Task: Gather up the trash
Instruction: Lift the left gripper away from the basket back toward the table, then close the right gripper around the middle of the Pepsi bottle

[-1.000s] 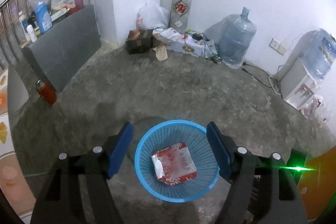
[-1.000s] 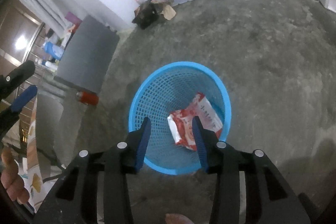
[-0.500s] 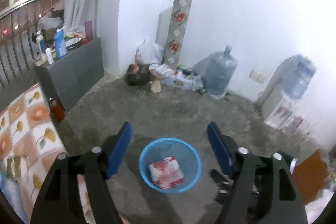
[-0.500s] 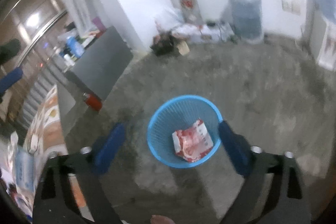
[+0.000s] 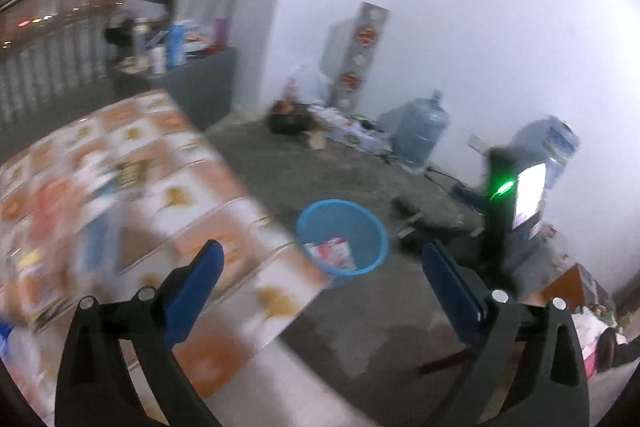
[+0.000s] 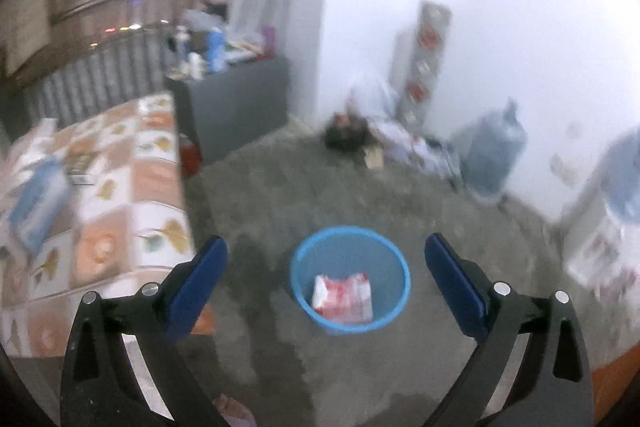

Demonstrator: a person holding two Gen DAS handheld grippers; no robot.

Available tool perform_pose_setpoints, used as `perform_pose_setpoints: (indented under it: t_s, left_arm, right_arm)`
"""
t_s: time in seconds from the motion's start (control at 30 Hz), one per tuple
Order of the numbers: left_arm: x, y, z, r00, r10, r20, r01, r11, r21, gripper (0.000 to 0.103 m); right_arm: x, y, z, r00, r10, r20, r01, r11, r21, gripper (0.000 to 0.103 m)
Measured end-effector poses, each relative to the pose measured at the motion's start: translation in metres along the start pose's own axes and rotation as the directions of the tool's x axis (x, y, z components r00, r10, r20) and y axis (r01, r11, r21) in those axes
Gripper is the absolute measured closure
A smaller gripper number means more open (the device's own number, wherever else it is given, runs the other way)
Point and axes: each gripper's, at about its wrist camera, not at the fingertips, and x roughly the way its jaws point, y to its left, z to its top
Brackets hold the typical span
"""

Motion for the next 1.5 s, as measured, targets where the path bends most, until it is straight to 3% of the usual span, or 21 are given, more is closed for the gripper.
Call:
perform_pose_setpoints:
  t_s: [0.1,0.13,0.23,0.37,0.43,0.5,0.63,0.73,0.8,0.9,1.0,1.17,1.23,1.37,1.5]
  left_arm:
    - [-0.036,0.04,-0.027,0.993,0.112,0.031,-0.111,0.993,-0.042,0.005]
    - [-0.046,0.053,-0.035,0.989,0.144,0.036,-0.141,0.988,-0.062,0.005]
    - [-0.075,0.099,-0.066,0.975,0.222,0.025,-0.216,0.964,-0.152,0.005]
    - [-0.103,0.157,-0.111,0.951,0.308,-0.026,-0.301,0.901,-0.312,0.006]
    - [-0.118,0.18,-0.128,0.946,0.324,-0.019,-0.306,0.871,-0.385,0.006]
    - [-0.134,0.202,-0.144,0.937,0.35,-0.007,-0.313,0.83,-0.461,0.006]
    - [-0.158,0.232,-0.161,0.914,0.405,0.031,-0.328,0.781,-0.532,0.006]
    - [-0.171,0.253,-0.173,0.904,0.423,0.068,-0.317,0.767,-0.558,0.006]
    - [-0.175,0.263,-0.176,0.899,0.428,0.091,-0.306,0.764,-0.568,0.006]
    - [-0.178,0.271,-0.185,0.893,0.438,0.103,-0.306,0.76,-0.574,0.006]
    - [-0.176,0.279,-0.19,0.896,0.435,0.092,-0.311,0.761,-0.57,0.006]
    - [-0.172,0.291,-0.192,0.907,0.412,0.09,-0.282,0.753,-0.595,0.006]
    - [-0.173,0.29,-0.191,0.903,0.418,0.098,-0.287,0.757,-0.587,0.006]
    - [-0.174,0.292,-0.19,0.899,0.426,0.105,-0.293,0.761,-0.579,0.006]
    - [-0.177,0.29,-0.188,0.893,0.434,0.115,-0.296,0.762,-0.576,0.006]
  right_arm:
    - [-0.029,0.013,0.015,0.983,0.156,0.098,-0.158,0.987,0.014,0.008]
    - [-0.04,0.019,0.02,0.959,0.249,0.134,-0.254,0.967,0.023,0.008]
    - [-0.054,0.046,0.034,0.896,0.413,0.165,-0.418,0.908,-0.004,0.008]
    - [-0.053,0.12,0.046,0.746,0.665,0.033,-0.662,0.746,-0.078,0.008]
    - [-0.051,0.162,0.047,0.682,0.73,-0.051,-0.73,0.674,-0.116,0.012]
    - [-0.049,0.211,0.044,0.592,0.791,-0.152,-0.805,0.573,-0.152,0.013]
    - [-0.04,0.3,0.032,0.457,0.81,-0.367,-0.89,0.421,-0.178,0.02]
    - [-0.033,0.354,0.021,0.387,0.775,-0.499,-0.921,0.349,-0.172,0.022]
    - [-0.032,0.384,0.013,0.369,0.741,-0.561,-0.928,0.327,-0.179,0.023]
    - [-0.028,0.415,0.004,0.391,0.682,-0.617,-0.919,0.326,-0.222,0.024]
    - [-0.027,0.437,-0.006,0.397,0.633,-0.665,-0.917,0.308,-0.254,0.024]
    - [-0.024,0.443,-0.018,0.433,0.562,-0.705,-0.9,0.317,-0.299,0.042]
    - [-0.022,0.443,-0.02,0.424,0.56,-0.712,-0.903,0.319,-0.288,0.042]
    - [-0.032,0.434,-0.027,0.456,0.551,-0.698,-0.889,0.326,-0.323,0.043]
    - [-0.048,0.408,-0.043,0.466,0.563,-0.683,-0.885,0.311,-0.348,0.043]
